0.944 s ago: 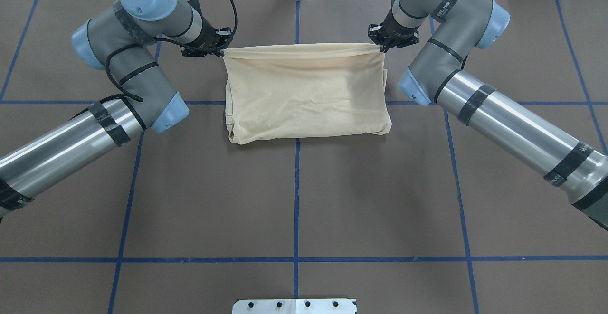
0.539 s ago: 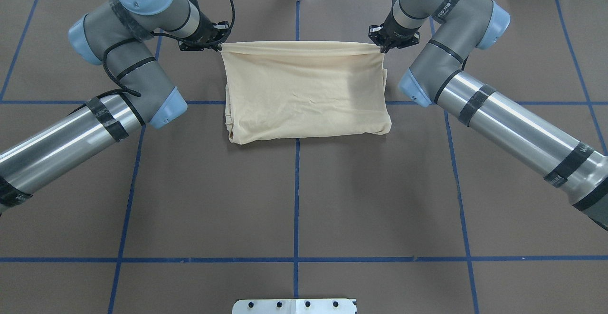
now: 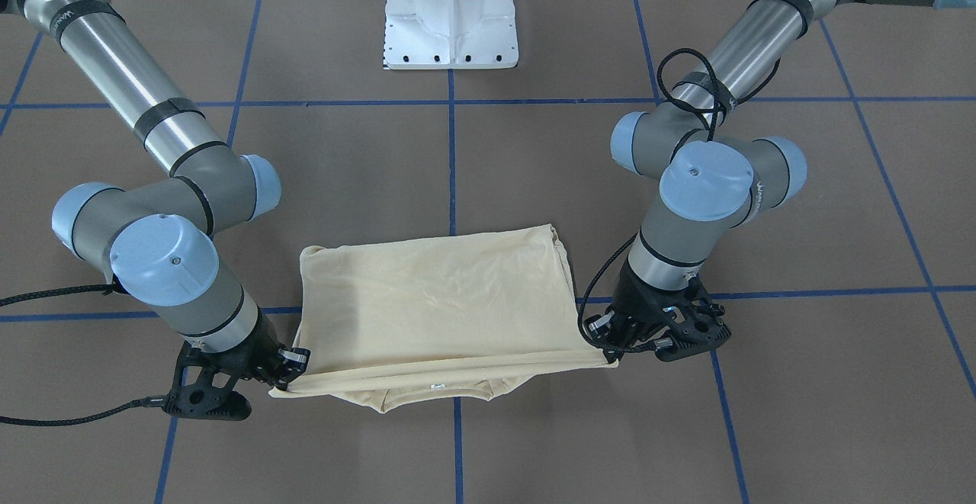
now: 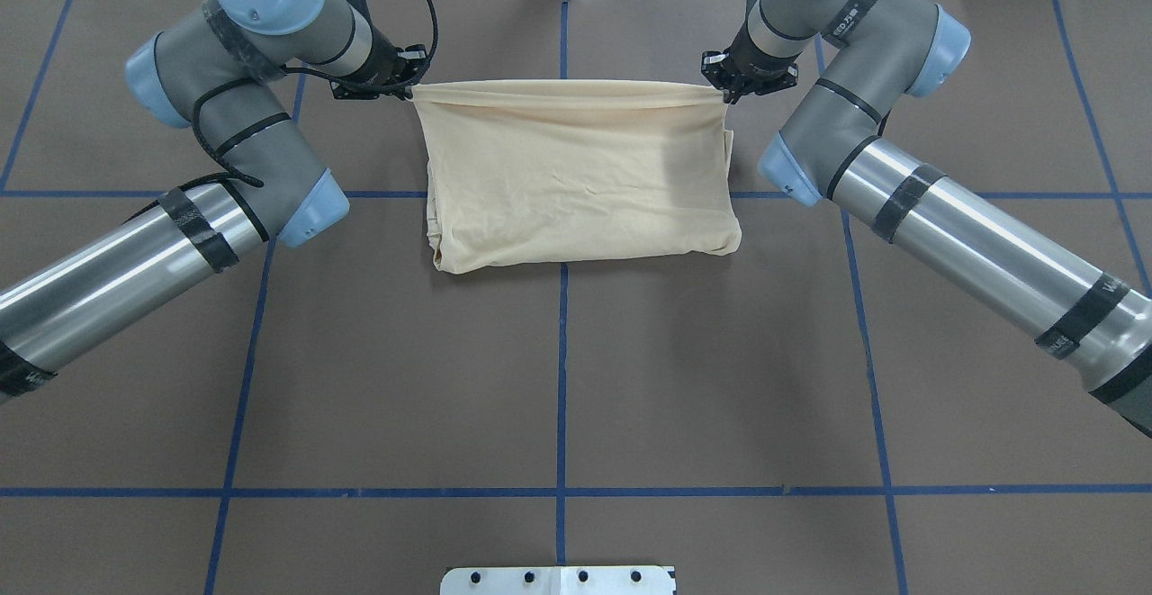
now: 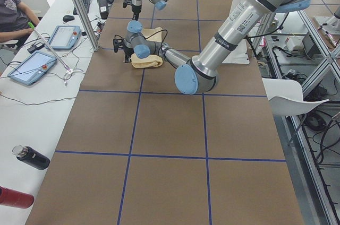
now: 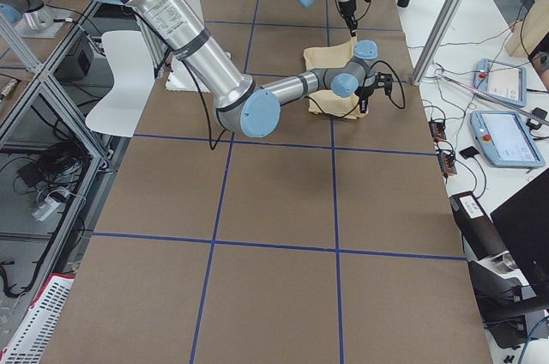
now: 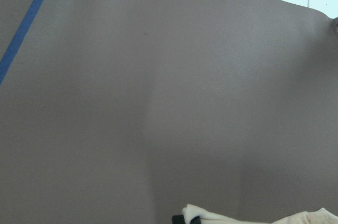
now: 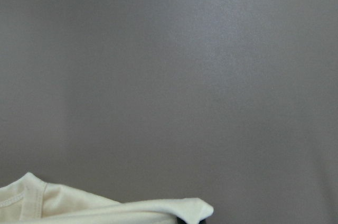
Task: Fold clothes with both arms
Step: 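Lower the hem onto the collar edge and open both grippers, then lift both grippers off the folded shirt and move the right gripper to its near edge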
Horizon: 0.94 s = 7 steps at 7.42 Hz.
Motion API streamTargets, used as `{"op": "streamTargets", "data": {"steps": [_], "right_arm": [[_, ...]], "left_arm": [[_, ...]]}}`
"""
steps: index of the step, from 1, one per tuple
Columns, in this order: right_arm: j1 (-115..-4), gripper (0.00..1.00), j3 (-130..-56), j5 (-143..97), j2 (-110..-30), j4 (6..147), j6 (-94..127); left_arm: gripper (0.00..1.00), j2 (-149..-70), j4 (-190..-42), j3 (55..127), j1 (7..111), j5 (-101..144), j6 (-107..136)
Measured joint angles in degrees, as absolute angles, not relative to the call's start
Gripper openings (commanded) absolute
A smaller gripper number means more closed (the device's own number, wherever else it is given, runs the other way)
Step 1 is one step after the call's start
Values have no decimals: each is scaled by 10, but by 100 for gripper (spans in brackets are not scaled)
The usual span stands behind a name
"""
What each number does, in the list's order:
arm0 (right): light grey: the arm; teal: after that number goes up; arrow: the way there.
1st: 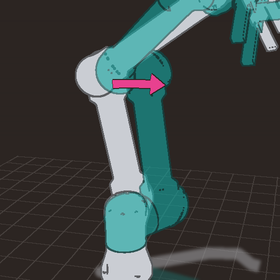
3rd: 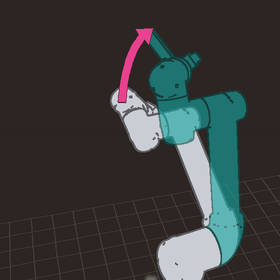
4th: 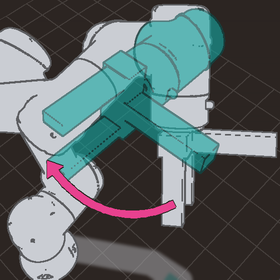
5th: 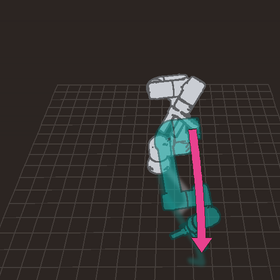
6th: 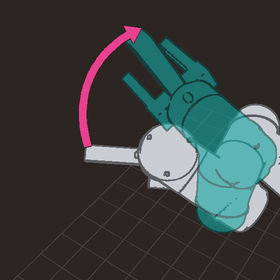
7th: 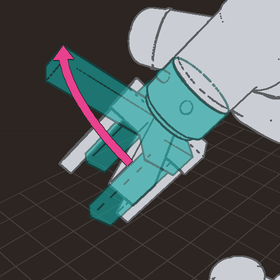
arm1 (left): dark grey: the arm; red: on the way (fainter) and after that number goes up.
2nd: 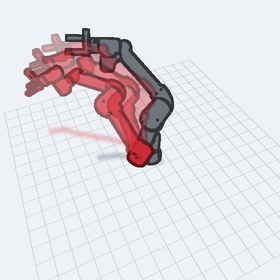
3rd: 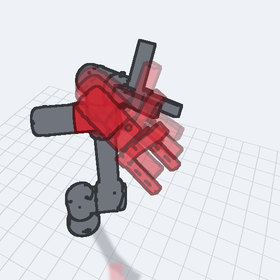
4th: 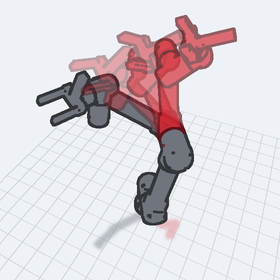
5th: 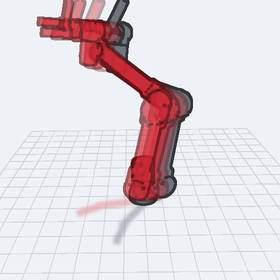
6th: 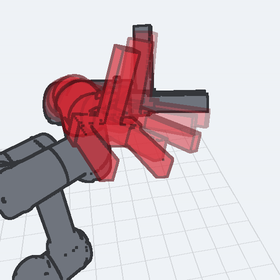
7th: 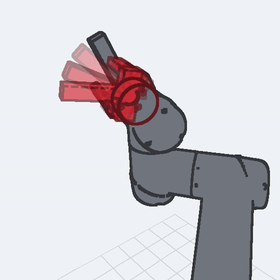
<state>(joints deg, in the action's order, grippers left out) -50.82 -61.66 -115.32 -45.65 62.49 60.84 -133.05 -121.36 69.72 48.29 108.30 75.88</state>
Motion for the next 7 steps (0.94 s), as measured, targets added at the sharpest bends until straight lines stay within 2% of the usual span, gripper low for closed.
{"op": "streamTargets", "data": {"steps": [7], "right_arm": [[-494,0,-651,-1154,-469,625,609]], "left_arm": [[0,-1323,-1208,723,456,1073,765]]}}
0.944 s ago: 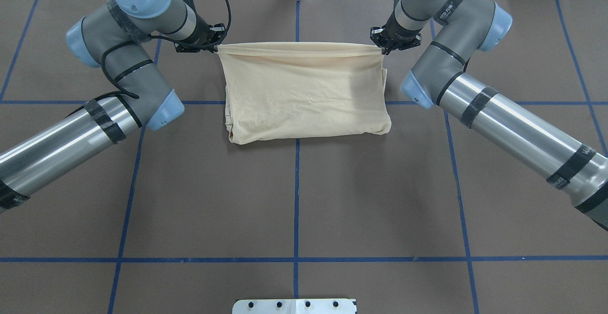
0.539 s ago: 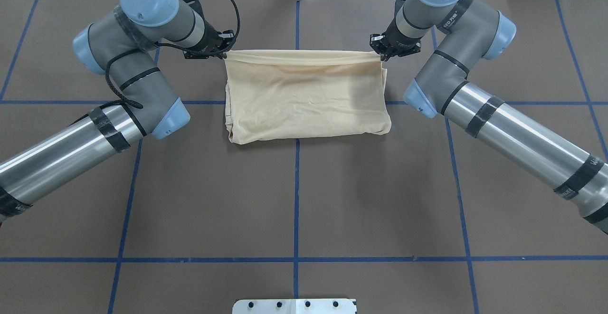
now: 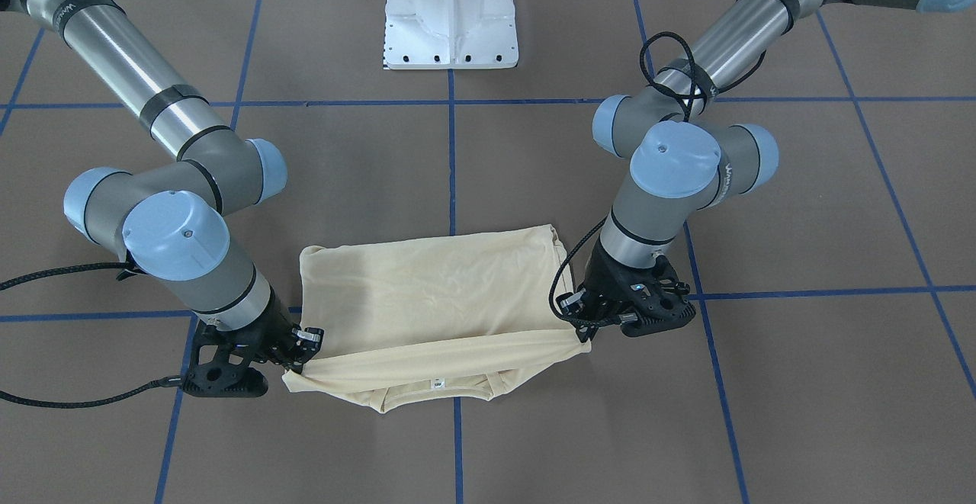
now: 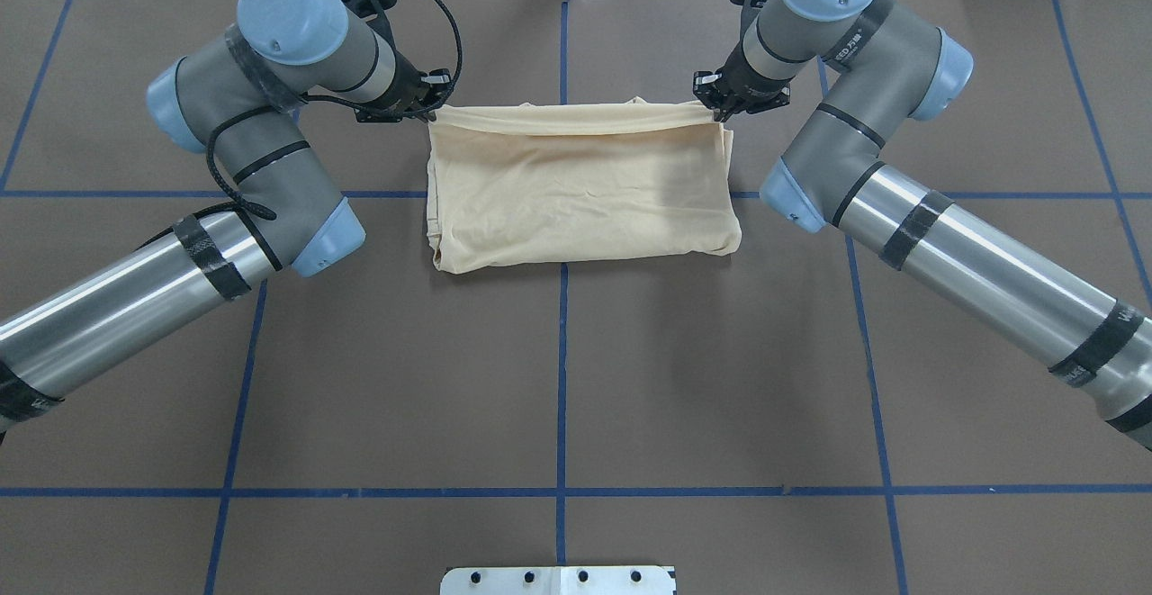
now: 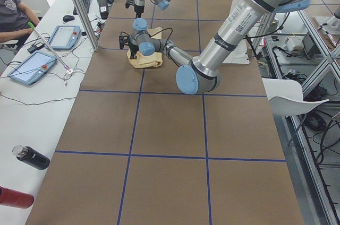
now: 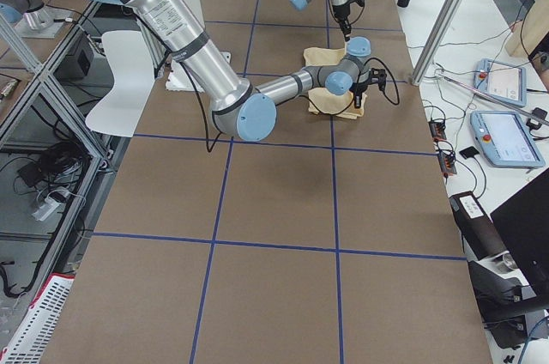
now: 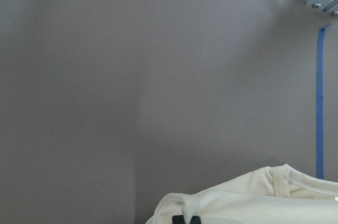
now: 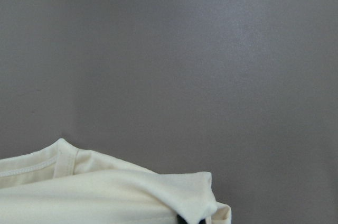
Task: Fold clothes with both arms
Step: 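Lift both grippers off the folded shirt and move the right gripper to its near edge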
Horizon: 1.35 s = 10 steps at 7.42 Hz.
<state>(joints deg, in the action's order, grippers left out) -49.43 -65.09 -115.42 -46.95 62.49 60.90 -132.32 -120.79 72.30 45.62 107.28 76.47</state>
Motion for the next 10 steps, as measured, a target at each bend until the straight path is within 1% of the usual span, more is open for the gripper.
{"op": "streamTargets", "data": {"steps": [4,5,6,7,10], "right_arm": [[-482,0,-649,-1149,-472,625,607],[-482,0,-649,-1149,-472,625,606],[-482,63,-648,-1148,-472,624,604],[-482,100,-647,-1145,-473,622,603],[-482,100,-648,-1130,-482,608,584]], "left_arm": [[0,-1308,-1208,722,443,1062,761],[25,-1308,-1208,722,442,1062,760],[97,-1308,-1209,723,442,1063,760],[100,-1309,-1210,723,441,1063,759],[100,-1307,-1208,739,442,1063,757]]}}
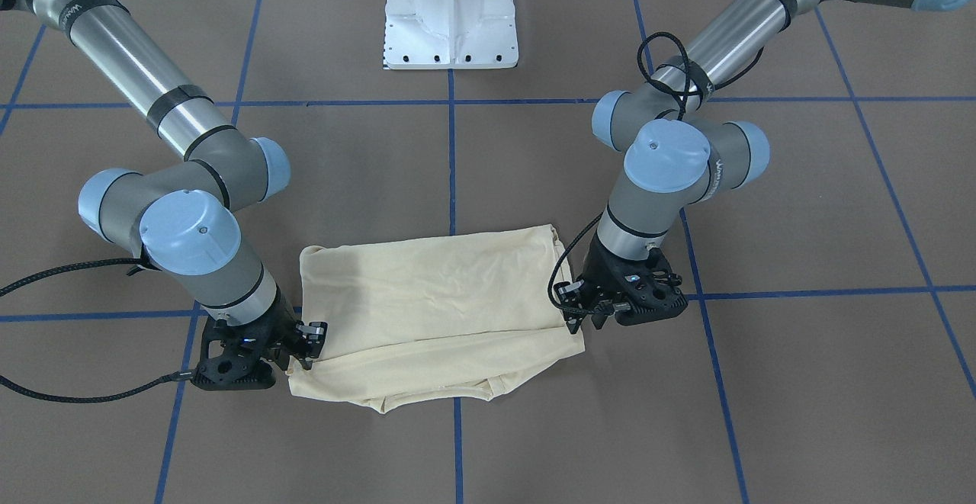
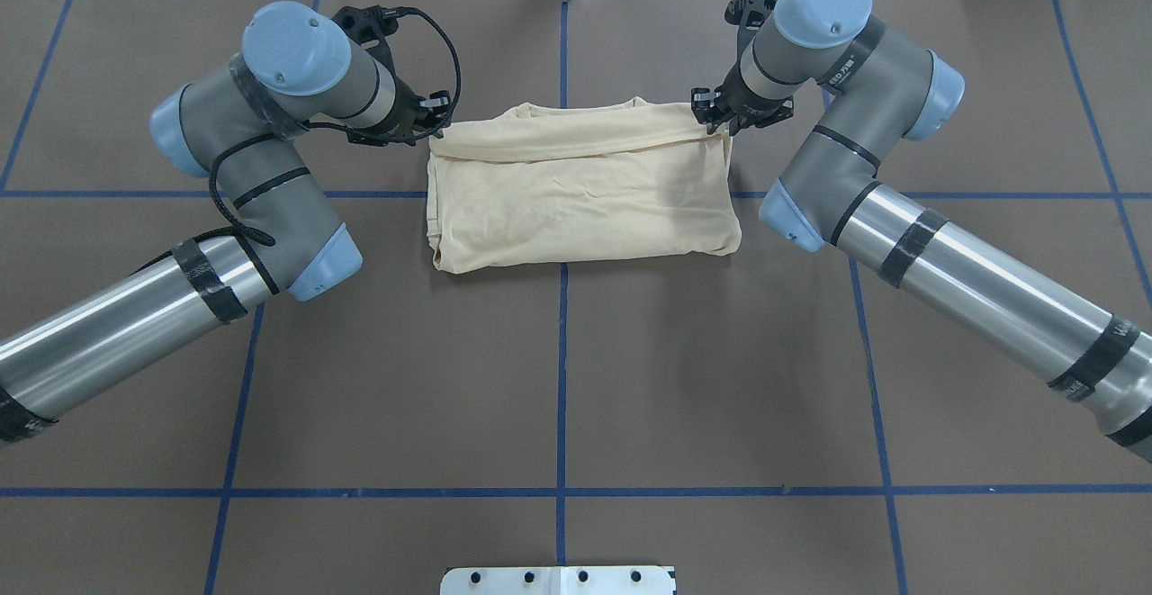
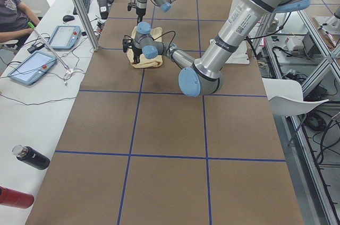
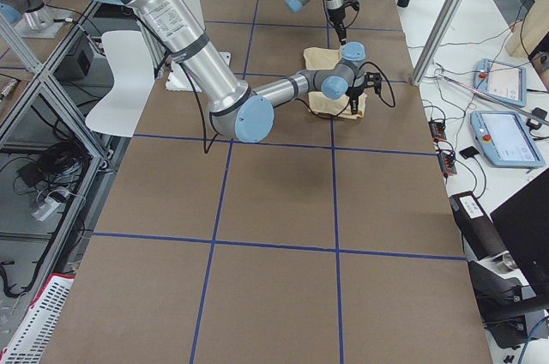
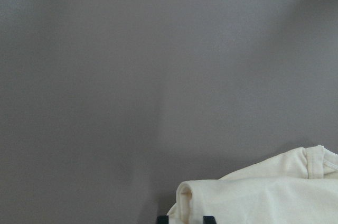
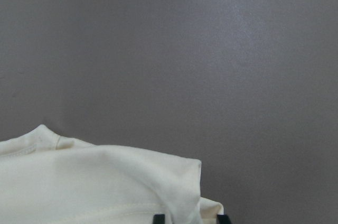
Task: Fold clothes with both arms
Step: 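Lift both grippers off the folded shirt and move the right gripper to its near edge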
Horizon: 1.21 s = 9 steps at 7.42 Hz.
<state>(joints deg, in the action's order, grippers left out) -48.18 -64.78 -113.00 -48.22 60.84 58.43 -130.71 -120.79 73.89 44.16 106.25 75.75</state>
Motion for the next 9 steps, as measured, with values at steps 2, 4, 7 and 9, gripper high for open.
{"op": "streamTargets", "data": {"steps": [2,4,7,9], "right_arm": [[-481,100,-666,-1131,-498,605,558],[-475,100,-726,-1147,-529,607,563],[-458,100,-812,-1186,-595,610,596],[-441,99,-821,-1199,-611,610,609]], "left_arm": [[100,-1282,-1193,784,443,1064,750],[100,-1252,-1121,873,445,1065,721],[100,-1232,-1071,945,446,1064,712],[100,-1226,-1068,958,446,1063,713]]}}
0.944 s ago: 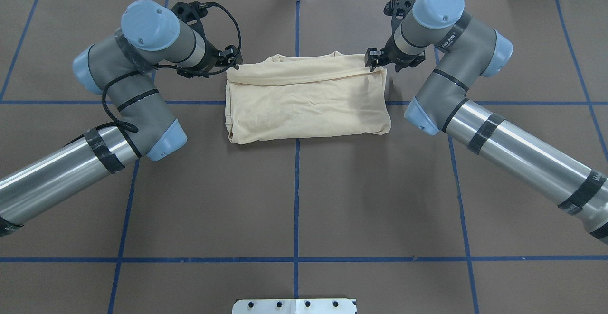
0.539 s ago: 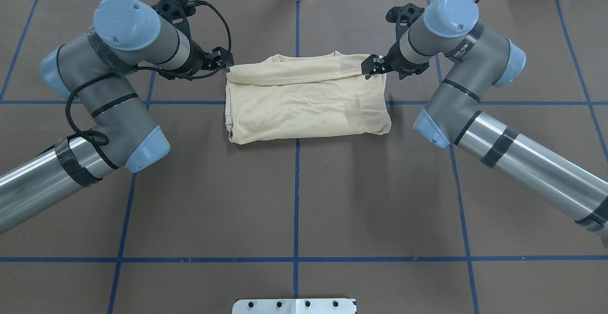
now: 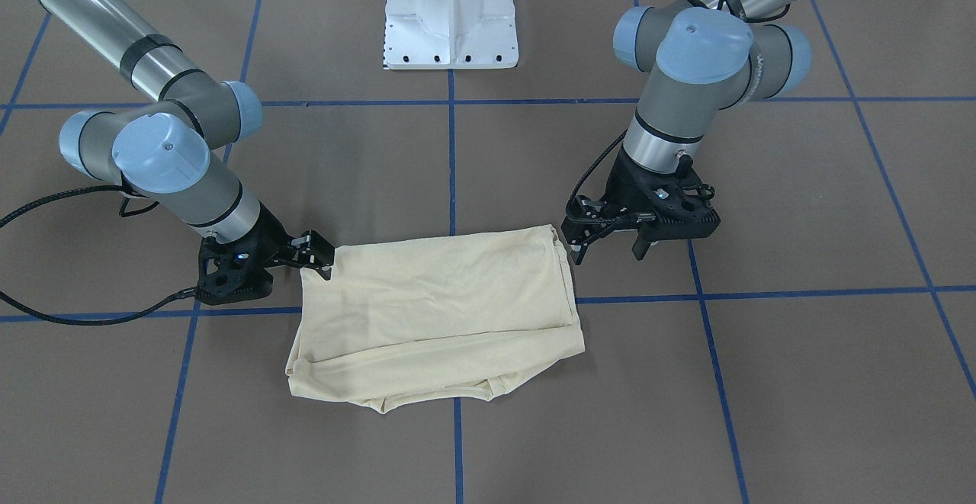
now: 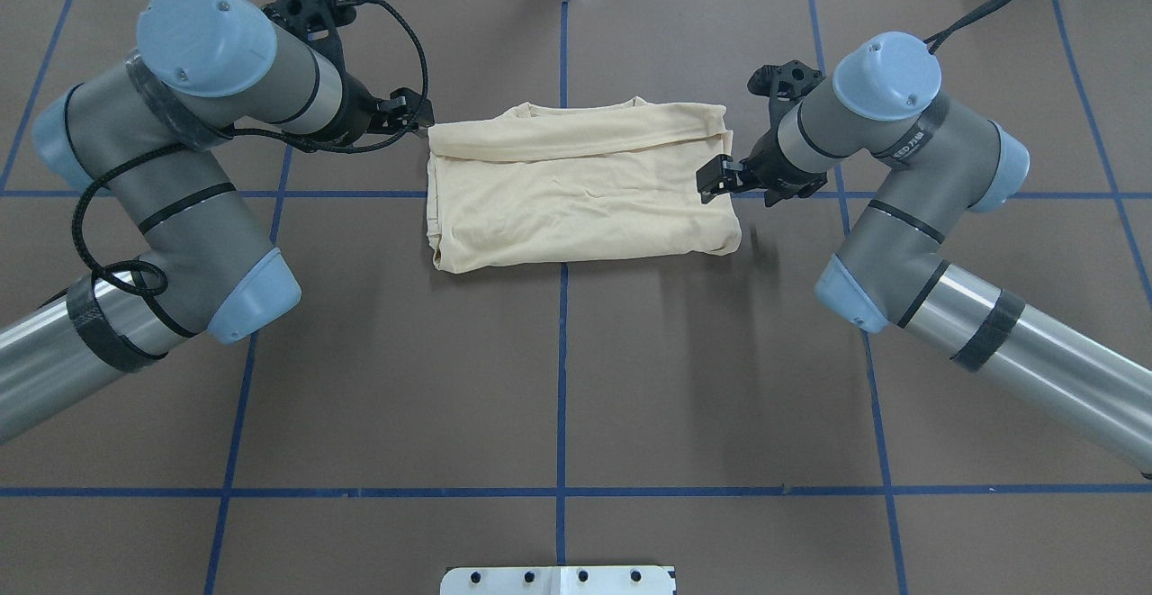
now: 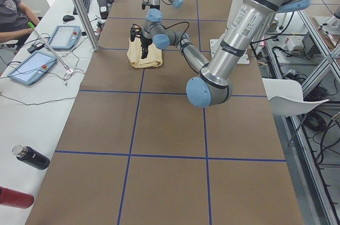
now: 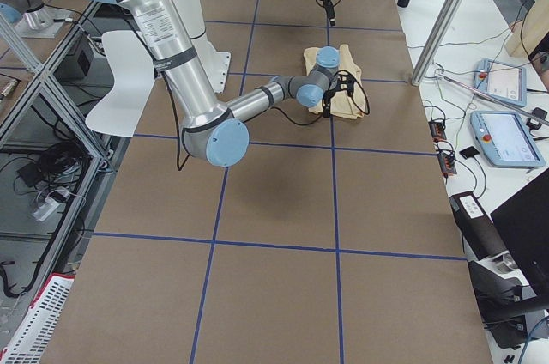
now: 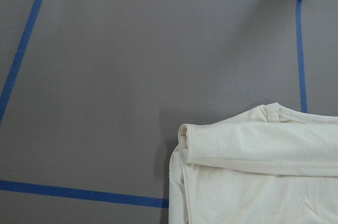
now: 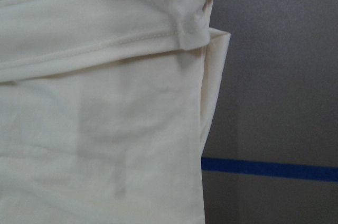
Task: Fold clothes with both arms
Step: 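Lift both grippers off the folded shirt and move the right gripper to its near edge, then grasp the folded shirt's edge nearest the right gripper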
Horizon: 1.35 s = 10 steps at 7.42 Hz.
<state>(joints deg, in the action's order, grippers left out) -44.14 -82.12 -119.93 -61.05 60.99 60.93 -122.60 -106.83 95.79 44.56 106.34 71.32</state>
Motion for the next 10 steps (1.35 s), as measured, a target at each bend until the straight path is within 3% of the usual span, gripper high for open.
{"op": "streamTargets", "data": {"steps": [1,2,3,4,10], "right_arm": [[-432,96,-820,-1199,-611,610,611],[-425,88,-818,-1199,-611,611,612],[-419,47,-818,-1199,-610,611,615],[-415,0,-818,-1199,-609,611,623],[-413,0,-832,-1204,-624,611,639]], "left_arm": [[100,-1224,-1068,960,446,1063,714],[100,-1223,-1068,960,446,1063,714],[100,-1221,-1068,960,446,1063,714],[100,-1220,-1068,960,445,1063,714],[100,-1219,-1069,960,445,1062,714]]}}
